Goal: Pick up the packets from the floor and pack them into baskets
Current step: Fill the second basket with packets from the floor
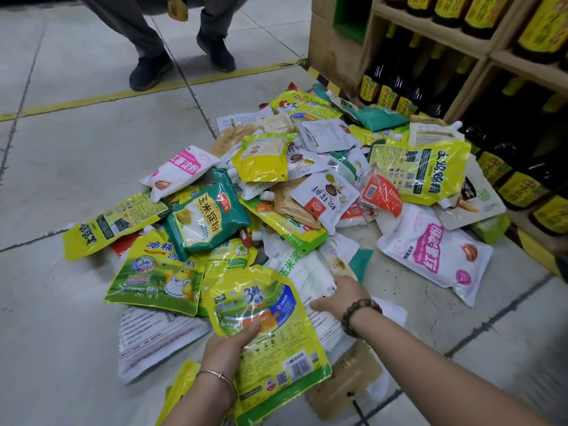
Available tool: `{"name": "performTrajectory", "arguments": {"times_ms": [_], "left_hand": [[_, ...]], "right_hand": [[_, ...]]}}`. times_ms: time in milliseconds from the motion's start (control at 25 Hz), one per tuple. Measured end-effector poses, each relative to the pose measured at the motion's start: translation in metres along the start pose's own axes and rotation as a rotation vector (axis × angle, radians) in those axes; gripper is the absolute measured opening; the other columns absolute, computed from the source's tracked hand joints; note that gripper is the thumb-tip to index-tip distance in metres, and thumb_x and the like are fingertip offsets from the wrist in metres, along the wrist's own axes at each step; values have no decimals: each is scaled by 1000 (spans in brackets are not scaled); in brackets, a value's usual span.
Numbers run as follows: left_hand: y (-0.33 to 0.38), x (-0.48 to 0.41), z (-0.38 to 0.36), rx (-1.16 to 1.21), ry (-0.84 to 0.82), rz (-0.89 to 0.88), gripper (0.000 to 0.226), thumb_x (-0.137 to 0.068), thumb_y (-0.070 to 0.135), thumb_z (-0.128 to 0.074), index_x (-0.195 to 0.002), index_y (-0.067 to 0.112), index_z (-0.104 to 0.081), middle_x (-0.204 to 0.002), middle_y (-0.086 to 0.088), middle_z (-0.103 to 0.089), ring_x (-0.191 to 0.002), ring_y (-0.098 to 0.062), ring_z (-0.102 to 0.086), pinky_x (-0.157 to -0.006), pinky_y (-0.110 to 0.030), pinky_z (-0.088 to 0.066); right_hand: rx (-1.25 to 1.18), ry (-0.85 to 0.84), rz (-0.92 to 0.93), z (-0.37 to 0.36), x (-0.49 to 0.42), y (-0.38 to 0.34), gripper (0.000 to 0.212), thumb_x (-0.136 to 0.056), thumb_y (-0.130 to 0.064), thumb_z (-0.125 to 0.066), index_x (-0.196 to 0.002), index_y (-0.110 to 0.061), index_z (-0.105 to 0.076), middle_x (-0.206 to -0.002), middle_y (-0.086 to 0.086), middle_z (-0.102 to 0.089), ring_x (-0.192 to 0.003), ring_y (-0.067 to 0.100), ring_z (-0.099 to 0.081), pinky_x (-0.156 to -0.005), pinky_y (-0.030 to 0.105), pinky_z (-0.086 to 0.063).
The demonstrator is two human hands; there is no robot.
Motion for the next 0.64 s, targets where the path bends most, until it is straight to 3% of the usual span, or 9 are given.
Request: {"name": "performTrajectory", "arguments": {"times_ms": [240,360,520,640], "left_hand": [[18,19,-6,-26,-64,-57,19,-76,11,-74,-89,-1,-67,-68,-14,-71,-62,-27,-67,-59,-31,-51],[34,34,-17,-46,-83,-118,23,-75,14,-75,-89,1,-62,-66,-11,-69,-60,-24,-64,-51,-26,-45],[64,72,-51,-110,-178,-240,16,-78,8,-72,-74,11,-57,-67,-5,-63,-61,-19,-59,-53,-24,-41],[90,100,-79,-155,-281,-354,14,-79,8,-71,-91,11,-65,-86,-9,-68,-73,-21,-64,-66,-29,-47]], "right_hand": [[-432,37,51,21,26,15,27,-73,-10,-78,-98,-12,-66,-99,7,-70,-87,23,-65,-78,32,-53],[-574,167,64,57,53,29,21,-74,-3,-76,-89,-15,-68,-94,7,-71,-80,18,-65,-73,29,-53],[-576,373,116,111,103,44,22,-76,-1,-73,-96,-8,-69,-87,0,-66,-76,11,-61,-54,9,-42],[-610,531,122,154,138,40,19,-76,-4,-74,-92,-14,-68,-95,5,-66,-84,19,-62,-67,21,-49]]}}
Point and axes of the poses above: each hand's wrist, its own x-axis away from the middle knuckle, its own z-axis out of the back of the hand, y = z × x, the point moved 3 cm from there along -x, towards the middle knuckle
